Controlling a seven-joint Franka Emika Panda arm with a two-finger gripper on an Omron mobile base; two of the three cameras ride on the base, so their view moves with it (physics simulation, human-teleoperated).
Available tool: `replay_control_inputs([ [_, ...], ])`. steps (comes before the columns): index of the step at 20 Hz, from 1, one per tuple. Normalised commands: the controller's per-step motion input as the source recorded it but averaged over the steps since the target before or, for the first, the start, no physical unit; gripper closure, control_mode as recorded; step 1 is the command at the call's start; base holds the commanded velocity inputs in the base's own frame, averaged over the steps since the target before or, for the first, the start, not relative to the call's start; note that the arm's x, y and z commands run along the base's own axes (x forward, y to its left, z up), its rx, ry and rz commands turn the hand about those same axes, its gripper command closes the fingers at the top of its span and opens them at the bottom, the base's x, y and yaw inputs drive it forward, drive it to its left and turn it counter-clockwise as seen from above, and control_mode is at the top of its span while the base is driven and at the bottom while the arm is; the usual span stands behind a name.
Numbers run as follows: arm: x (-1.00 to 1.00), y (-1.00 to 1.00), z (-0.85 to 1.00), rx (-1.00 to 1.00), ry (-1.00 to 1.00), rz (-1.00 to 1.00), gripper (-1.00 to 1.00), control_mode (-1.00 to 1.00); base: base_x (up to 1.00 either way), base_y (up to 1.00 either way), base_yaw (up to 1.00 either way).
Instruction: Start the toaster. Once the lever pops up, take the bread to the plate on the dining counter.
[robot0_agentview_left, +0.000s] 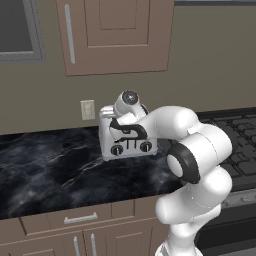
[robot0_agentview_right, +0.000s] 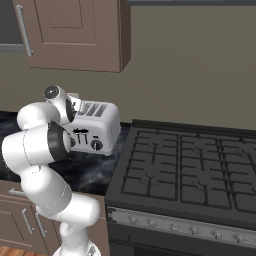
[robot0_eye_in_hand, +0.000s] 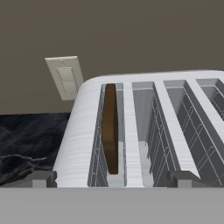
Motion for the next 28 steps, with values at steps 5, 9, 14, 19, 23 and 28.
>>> replay_control_inputs([
  [5, 0.0, 0.0, 0.0, 0.0, 0.0, 0.0, -1.0, -1.0, 0.0, 0.0, 0.0],
  [9, 0.0, 0.0, 0.0, 0.0, 0.0, 0.0, -1.0, -1.0, 0.0, 0.0, 0.0],
  [14, 0.0, 0.0, 0.0, 0.0, 0.0, 0.0, -1.0, -1.0, 0.0, 0.0, 0.0],
  [19, 0.0, 0.0, 0.0, 0.0, 0.0, 0.0, -1.0, -1.0, 0.0, 0.0, 0.0],
  [23, 0.0, 0.0, 0.0, 0.0, 0.0, 0.0, -1.0, -1.0, 0.0, 0.0, 0.0],
  [28, 0.0, 0.0, 0.0, 0.0, 0.0, 0.0, -1.0, -1.0, 0.0, 0.0, 0.0],
])
